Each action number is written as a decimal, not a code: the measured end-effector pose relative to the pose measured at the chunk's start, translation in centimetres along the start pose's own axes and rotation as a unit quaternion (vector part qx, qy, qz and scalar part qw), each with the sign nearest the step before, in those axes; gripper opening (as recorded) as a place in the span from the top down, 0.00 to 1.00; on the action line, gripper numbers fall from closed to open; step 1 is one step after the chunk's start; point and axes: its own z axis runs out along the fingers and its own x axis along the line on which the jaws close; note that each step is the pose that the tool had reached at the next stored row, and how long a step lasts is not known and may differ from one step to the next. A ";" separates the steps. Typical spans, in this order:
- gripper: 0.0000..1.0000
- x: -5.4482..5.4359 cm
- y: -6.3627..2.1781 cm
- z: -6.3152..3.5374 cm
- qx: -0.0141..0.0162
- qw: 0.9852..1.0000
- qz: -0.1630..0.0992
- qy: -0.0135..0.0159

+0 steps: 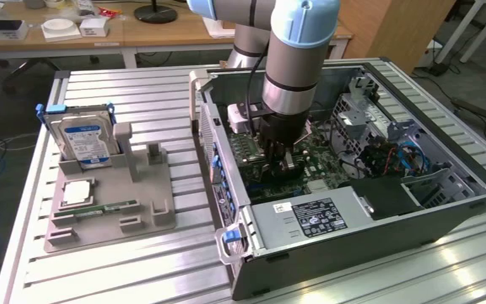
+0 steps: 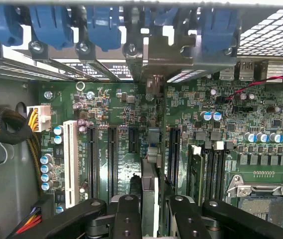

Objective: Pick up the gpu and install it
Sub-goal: 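Insert the gpu into the slot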

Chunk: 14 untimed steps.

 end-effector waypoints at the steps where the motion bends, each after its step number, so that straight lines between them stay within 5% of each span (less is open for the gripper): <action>1: 0.73 0.0 0.02 0.08 0.001 1.000 0.000 -0.001; 14: 0.67 0.0 -0.04 -0.71 0.000 1.000 0.000 0.000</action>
